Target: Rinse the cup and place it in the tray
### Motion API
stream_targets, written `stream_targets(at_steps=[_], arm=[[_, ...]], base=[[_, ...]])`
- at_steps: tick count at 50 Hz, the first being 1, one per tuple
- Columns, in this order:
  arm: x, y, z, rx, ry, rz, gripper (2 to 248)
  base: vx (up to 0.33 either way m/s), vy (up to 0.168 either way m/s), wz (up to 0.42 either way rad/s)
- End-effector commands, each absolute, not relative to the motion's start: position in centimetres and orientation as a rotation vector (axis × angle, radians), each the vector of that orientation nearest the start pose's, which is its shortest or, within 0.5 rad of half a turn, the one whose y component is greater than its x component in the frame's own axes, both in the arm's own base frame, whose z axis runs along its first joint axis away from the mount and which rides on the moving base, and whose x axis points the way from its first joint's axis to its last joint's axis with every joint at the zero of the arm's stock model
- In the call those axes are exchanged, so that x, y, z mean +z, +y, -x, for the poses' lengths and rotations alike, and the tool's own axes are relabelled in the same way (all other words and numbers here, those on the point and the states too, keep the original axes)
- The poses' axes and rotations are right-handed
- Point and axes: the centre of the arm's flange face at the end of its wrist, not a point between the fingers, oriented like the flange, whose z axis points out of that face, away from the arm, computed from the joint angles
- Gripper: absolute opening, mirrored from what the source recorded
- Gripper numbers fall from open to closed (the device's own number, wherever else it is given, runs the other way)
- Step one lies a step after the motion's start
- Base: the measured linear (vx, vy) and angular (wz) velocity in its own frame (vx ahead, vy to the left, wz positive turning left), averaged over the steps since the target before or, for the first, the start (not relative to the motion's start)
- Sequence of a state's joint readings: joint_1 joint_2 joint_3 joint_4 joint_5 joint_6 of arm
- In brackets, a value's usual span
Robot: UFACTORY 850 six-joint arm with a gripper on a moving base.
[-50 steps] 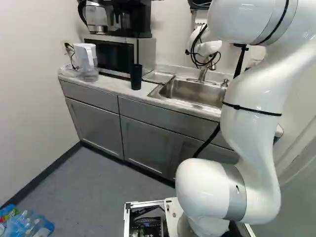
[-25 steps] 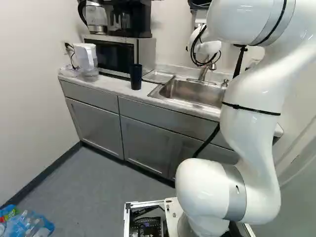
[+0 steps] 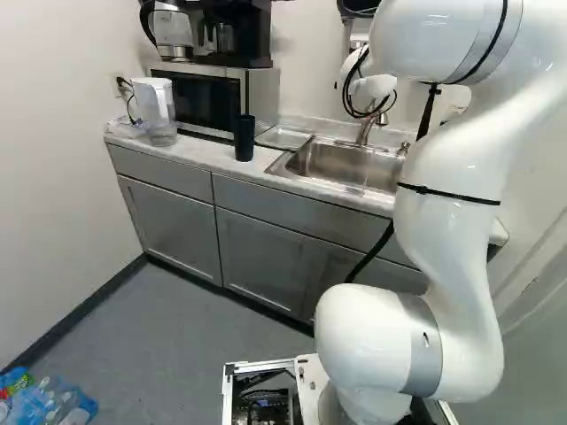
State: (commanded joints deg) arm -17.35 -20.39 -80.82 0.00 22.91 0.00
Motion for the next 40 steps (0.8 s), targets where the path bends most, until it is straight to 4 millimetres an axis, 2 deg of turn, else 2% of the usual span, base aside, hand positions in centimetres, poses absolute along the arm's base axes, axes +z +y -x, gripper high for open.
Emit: stream_targets(at_steps=[11, 40], arm=[[64.0, -19.3, -63.1, -2.2, 0.372, 2.483, 247], [64.5, -15.7, -58.2, -2.164, 0.329, 2.488, 247]], base=[[0.0, 0.0, 0.0], [0.0, 0.0, 0.0]])
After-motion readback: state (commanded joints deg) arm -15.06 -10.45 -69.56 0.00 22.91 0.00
